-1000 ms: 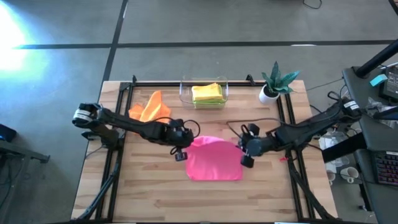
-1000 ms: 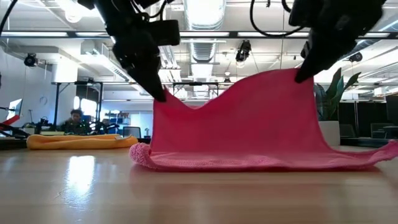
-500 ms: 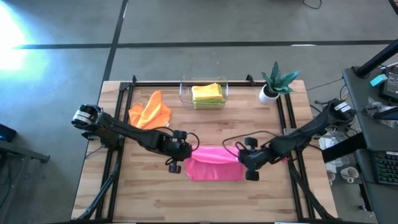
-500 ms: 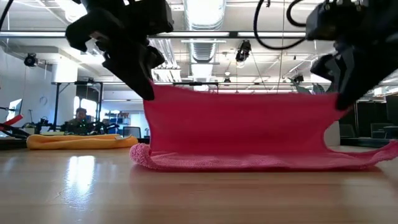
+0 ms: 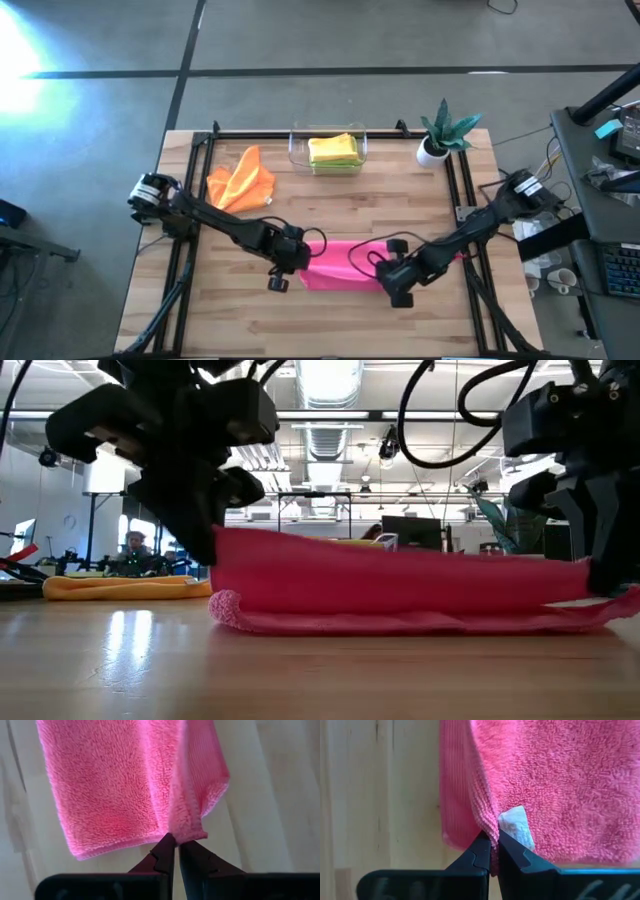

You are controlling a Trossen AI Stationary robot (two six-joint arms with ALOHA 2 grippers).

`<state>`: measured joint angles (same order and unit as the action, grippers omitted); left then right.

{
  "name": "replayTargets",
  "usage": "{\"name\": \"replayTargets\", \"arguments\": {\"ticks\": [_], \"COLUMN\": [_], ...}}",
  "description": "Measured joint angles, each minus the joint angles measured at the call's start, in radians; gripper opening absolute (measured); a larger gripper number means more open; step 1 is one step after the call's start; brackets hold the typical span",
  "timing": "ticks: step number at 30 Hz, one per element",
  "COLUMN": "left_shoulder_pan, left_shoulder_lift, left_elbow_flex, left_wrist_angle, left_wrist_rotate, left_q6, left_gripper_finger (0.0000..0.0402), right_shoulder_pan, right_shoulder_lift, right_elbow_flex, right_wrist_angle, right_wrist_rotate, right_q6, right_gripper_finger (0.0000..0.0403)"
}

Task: Fold microfiber towels
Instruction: Fold the pink microfiber towel on the table

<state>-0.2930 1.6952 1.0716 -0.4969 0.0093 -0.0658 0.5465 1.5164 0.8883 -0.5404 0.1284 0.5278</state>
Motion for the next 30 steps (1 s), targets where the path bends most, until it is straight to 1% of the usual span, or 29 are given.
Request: {"name": "replayTargets", "arguments": {"ticks": [3, 6, 12, 17, 21, 24, 26, 28, 30], "left_shoulder_pan": [-0.001, -0.002, -0.002, -0.002, 0.002, 0.012, 0.027, 0.051, 0.081], "left_shoulder_lift": [0.009, 0.011, 0.011, 0.01, 0.008, 0.005, 0.005, 0.005, 0.017], "left_elbow_flex": [0.0, 0.0, 0.008, 0.02, 0.055, 0.073, 0.075, 0.067, 0.057], "left_wrist_angle": [0.001, 0.001, 0.0, -0.021, -0.065, -0.05, -0.023, 0.022, 0.076], "left_wrist_rotate": [0.0, 0.001, 0.017, 0.019, 0.015, -0.019, -0.036, -0.038, -0.033], "left_q6": [0.0, 0.001, -0.004, -0.006, -0.006, 0.011, 0.047, 0.068, 0.063], "left_gripper_finger": [0.0009, 0.0019, 0.0067, 0.0115, 0.0139, 0.0143, 0.0143, 0.0139, 0.0134], "right_shoulder_pan": [-0.001, 0.0, 0.001, 0.001, 0.004, 0.005, 0.006, 0.006, 0.006], "right_shoulder_lift": [0.028, 0.049, 0.06, 0.054, 0.033, -0.006, -0.04, -0.079, -0.121], "right_elbow_flex": [0.028, 0.056, 0.083, 0.089, 0.089, 0.089, 0.089, 0.089, 0.089], "right_wrist_angle": [-0.004, -0.006, -0.051, -0.087, -0.085, -0.082, -0.086, -0.094, -0.102], "right_wrist_rotate": [0.001, 0.001, -0.001, -0.005, -0.014, -0.064, -0.076, -0.069, -0.033], "right_q6": [0.021, 0.023, 0.063, 0.131, 0.179, 0.184, 0.208, 0.232, 0.246], "right_gripper_finger": [0.0009, 0.0009, 0.0014, 0.0051, 0.0093, 0.0118, 0.013, 0.0137, 0.014]}}
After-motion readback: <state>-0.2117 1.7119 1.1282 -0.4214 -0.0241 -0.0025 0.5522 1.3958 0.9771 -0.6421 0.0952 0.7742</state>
